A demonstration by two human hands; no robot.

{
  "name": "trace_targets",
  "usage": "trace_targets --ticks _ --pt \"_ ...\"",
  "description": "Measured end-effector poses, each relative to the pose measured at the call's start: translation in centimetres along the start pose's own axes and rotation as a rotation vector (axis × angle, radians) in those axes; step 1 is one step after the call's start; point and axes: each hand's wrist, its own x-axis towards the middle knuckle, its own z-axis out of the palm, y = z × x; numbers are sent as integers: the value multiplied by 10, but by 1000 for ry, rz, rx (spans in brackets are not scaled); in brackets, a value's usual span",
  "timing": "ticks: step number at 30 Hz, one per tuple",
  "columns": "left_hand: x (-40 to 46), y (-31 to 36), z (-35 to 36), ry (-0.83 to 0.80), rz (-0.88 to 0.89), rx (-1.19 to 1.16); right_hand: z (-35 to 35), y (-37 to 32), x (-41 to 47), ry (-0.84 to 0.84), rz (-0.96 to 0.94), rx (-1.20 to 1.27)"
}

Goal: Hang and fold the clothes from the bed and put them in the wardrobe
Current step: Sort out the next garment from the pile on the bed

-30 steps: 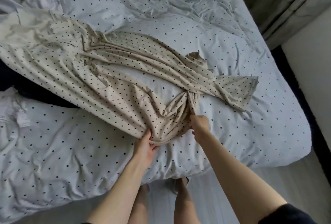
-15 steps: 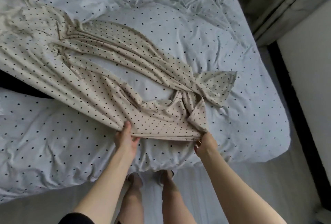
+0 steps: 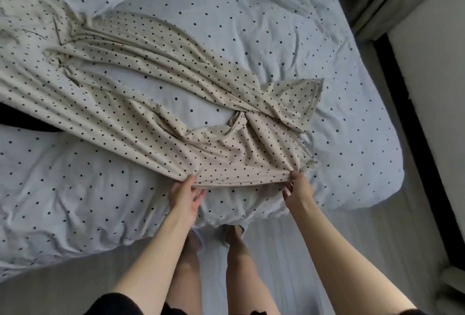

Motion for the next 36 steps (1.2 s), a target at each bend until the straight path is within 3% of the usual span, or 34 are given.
trace_targets --ticks 4,7,10,13,15,18,21,25,29,33,36 --pt "-1 -13 -2 -13 -40 93 -5 -10 6 -42 -61 -138" --pt "-13 -22 2 88 -1 478 -10 -16 7 -38 -153 -225" --pt "-30 -27 16 236 436 966 -24 -14 9 -16 -219 -223" --pt "-39 -16 45 100 963 1152 -42 -9 16 60 -226 -268" --pt "-32 -1 67 65 1175 1278 -50 -4 21 104 -208 -314" --pt "-17 18 102 4 1251 1515 -59 2 27 154 -143 -479" --pt "-1 21 125 -58 1167 1754 -56 1 28 80 -212 -628" --pt "8 13 157 -43 1098 1770 -45 -13 35 -54 -303 -764" --pt "1 1 167 -41 1183 1770 -48 -14 40 8 -338 -878" --pt "-19 -7 177 -275 1394 1587 -74 -9 39 45 -361 -926" --pt "-30 -9 201 -405 1390 1517 -97 -9 36 77 -343 -946"
